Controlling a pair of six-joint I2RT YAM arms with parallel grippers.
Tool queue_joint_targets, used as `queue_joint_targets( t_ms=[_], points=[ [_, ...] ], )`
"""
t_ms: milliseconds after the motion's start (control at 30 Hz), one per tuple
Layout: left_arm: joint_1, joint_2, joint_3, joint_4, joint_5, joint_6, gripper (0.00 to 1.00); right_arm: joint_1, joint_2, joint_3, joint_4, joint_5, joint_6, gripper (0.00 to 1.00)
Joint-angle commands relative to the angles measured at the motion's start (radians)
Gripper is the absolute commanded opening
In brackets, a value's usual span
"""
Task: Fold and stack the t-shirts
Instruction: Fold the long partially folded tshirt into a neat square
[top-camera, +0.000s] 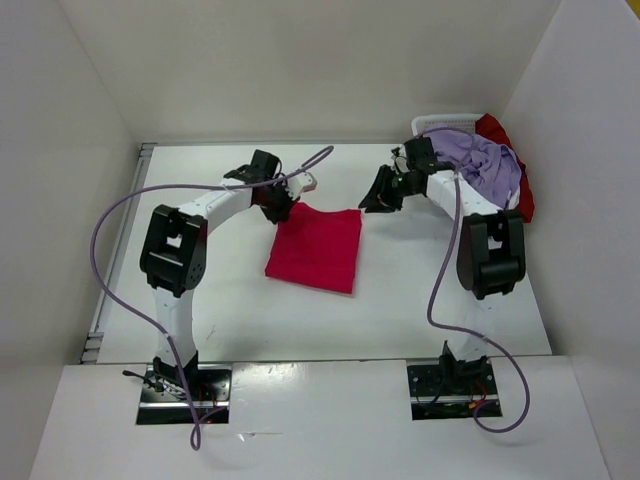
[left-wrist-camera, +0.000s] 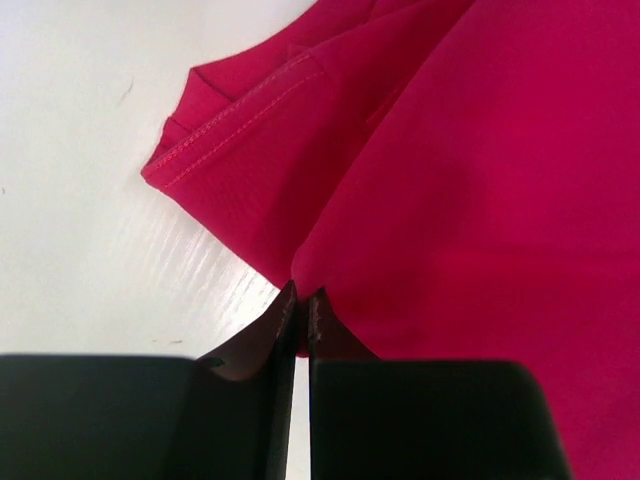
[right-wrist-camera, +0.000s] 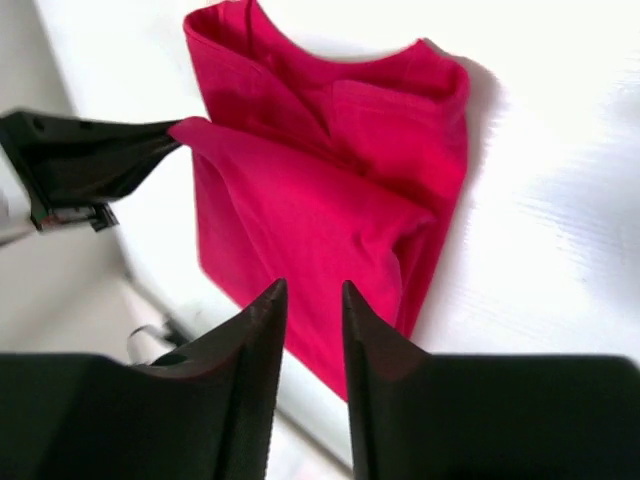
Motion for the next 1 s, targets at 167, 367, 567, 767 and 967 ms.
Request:
queue_joint_targets(
  t_ms=[167,367,567,767,967],
  points=[
    [0.042,-0.005,0.014,0.072,0.013,-0.052,0.09,0.116,-0.054,-0.076,0.042,0.298,-0.037,0.53],
    [0.042,-0.014,0.014,0.072,0.023,-0.052,0.09,0.138,0.052,0.017,0.094,0.299,-0.05,0.64],
    [0.042,-0.014,0.014,0.072,0.034,-0.052,0.09,0.147,0.132,0.059,0.094,0.308,-0.072,0.65],
    [0.042,-0.014,0.005,0.072,0.034,-0.052,0.09,0.167,0.144,0.05,0.115,0.299,-0.061,0.42],
    [0.042,-0.014,0.005,0.072,0.034,-0.052,0.09,0.176,0.164,0.059,0.126,0.253,-0.052,0.26]
  ],
)
